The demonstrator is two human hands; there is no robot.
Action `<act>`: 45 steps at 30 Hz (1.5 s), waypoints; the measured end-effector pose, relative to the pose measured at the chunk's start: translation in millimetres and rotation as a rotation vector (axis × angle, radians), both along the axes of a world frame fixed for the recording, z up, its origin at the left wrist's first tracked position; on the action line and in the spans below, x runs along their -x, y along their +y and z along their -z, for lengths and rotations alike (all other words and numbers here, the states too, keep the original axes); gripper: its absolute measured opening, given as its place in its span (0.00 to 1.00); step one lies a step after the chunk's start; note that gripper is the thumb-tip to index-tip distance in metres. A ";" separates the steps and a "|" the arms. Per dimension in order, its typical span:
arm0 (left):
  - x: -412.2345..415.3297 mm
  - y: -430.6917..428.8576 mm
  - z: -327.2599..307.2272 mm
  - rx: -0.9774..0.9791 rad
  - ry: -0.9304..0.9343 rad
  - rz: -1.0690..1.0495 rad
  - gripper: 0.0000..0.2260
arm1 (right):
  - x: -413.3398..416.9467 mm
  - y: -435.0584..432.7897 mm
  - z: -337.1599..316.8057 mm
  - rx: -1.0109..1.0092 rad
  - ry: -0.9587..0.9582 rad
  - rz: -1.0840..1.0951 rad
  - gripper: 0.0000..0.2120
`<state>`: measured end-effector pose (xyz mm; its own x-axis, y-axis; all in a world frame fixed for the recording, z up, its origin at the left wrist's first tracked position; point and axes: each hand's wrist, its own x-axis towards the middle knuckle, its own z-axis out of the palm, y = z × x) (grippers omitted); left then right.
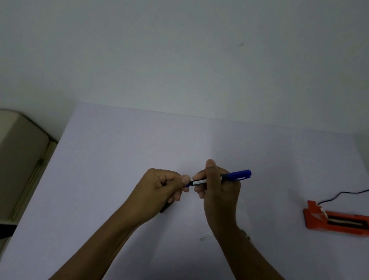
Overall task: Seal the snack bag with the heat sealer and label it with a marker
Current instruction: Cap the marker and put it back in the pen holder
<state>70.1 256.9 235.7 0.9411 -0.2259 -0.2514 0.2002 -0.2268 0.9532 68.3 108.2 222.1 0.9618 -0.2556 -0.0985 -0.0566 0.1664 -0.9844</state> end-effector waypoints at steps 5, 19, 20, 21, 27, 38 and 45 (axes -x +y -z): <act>-21.8 29.7 24.1 -0.219 -0.117 -0.171 0.09 | -17.0 2.4 39.6 -0.178 0.209 -0.129 0.19; -34.2 71.5 159.9 -0.704 0.046 -0.044 0.12 | 1.5 20.6 162.7 0.174 0.767 -0.294 0.08; -33.2 68.7 166.5 -0.708 0.056 -0.064 0.12 | 2.3 24.8 167.9 0.160 0.782 -0.288 0.09; -32.3 66.3 172.4 -0.711 0.066 -0.086 0.12 | 2.8 28.8 172.3 0.148 0.796 -0.287 0.09; -29.0 55.3 197.7 -0.653 0.184 -0.169 0.13 | -1.9 43.8 191.8 0.178 0.784 -0.289 0.11; -88.7 45.4 205.9 -0.605 0.107 -0.260 0.12 | -83.1 42.6 203.5 0.274 0.691 -0.237 0.11; -139.8 45.2 207.1 -0.630 0.096 -0.279 0.12 | -139.1 47.1 201.5 0.277 0.672 -0.254 0.14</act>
<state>209.9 302.1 28.6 0.9098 0.2372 -0.3405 0.4083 -0.6586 0.6321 207.4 155.3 20.5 0.7505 -0.1356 -0.6468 -0.6606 -0.1788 -0.7291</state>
